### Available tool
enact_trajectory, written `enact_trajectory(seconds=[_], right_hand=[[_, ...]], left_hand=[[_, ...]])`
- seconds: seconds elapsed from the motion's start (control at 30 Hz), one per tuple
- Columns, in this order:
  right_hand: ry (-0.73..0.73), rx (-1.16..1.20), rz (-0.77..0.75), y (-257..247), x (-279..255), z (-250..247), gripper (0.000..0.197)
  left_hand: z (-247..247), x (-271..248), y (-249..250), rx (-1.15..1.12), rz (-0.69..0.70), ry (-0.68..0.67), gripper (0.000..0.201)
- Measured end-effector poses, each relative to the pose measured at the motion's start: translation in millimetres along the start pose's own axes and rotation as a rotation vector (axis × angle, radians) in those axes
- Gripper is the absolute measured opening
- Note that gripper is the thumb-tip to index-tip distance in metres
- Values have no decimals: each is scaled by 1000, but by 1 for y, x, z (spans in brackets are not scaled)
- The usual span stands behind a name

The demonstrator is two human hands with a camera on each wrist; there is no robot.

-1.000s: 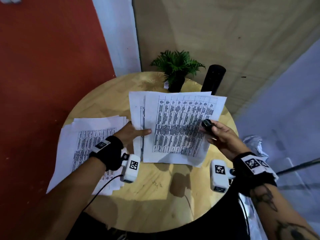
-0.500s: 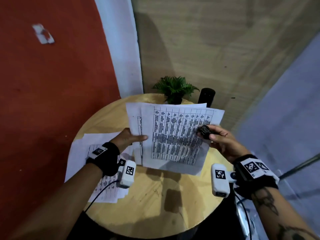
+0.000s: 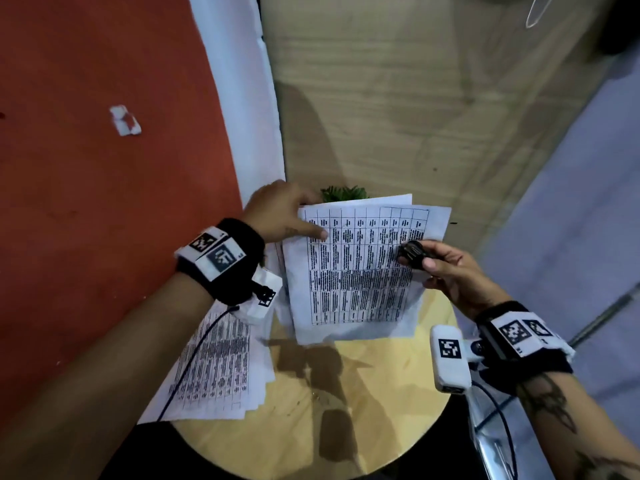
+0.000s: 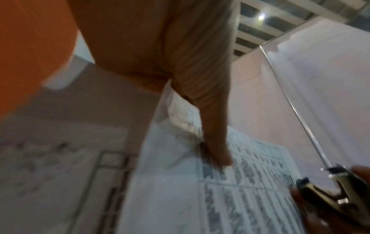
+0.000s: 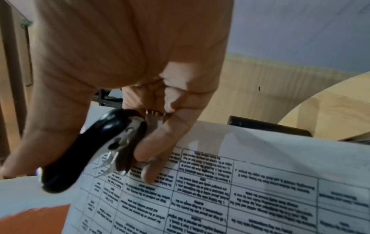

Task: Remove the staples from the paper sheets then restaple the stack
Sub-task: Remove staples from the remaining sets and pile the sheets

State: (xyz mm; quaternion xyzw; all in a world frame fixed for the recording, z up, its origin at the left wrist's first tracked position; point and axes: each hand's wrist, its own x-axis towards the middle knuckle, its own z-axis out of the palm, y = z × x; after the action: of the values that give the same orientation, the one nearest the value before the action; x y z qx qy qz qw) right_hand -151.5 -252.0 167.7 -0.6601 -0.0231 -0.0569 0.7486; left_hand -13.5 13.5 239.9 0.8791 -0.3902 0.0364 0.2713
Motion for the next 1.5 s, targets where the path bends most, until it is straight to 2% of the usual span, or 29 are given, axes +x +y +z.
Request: enact_trajectory(seconds=[0.1,0.2,0.3,0.37,0.57,0.7,0.87,0.9,0.97,1.0,1.03,1.07,1.1,1.17,1.33,1.5], right_hand=[[-14,12,-29,-11,-6,4,81],[-28,39,-55,-20,-11,4,73],[-38,63,-71,-27,-14,7,63],[-33,74,-83,-29,-15,12,63],[23,152,-99,-27,-15,21,64],[47,247,-95,-31,-17,28,64],[85,306,-99,-37,-21,37,76],[153,275,-125,-38,-22,38,75],[422,112,-267,-40,-22,38,57],[591,-41,-387,-44,-22,39,49],[693,-235,-527,-50,-22,42,46],[703,-453,-652,-56,-23,49,45],[662,-647,-745,-62,-23,59,46],[522,-863,-839,-71,-19,83,50],[260,-1019,-917,-82,-3,123,38],[190,-1198,-1004,-87,-4,132,37]], left_hand=[[-7,0,9,-111,-21,-49,36],[-16,-5,15,-241,-33,-34,14],[-24,-9,18,-247,-34,-20,18],[-28,-12,23,-247,-39,-1,13],[-43,-18,43,-195,28,106,19],[-52,-23,47,-251,26,80,12],[-50,-27,43,-366,-2,155,17],[-50,-27,42,-377,-11,172,17],[-52,-27,41,-383,-19,180,19],[-54,-27,41,-379,-23,177,22],[-55,-27,42,-378,-30,164,20],[-55,-27,43,-383,-31,149,16],[-55,-28,46,-384,-25,144,22],[-55,-28,52,-395,-6,141,33],[-55,-33,63,-462,14,141,27],[-49,-37,66,-550,11,167,32]])
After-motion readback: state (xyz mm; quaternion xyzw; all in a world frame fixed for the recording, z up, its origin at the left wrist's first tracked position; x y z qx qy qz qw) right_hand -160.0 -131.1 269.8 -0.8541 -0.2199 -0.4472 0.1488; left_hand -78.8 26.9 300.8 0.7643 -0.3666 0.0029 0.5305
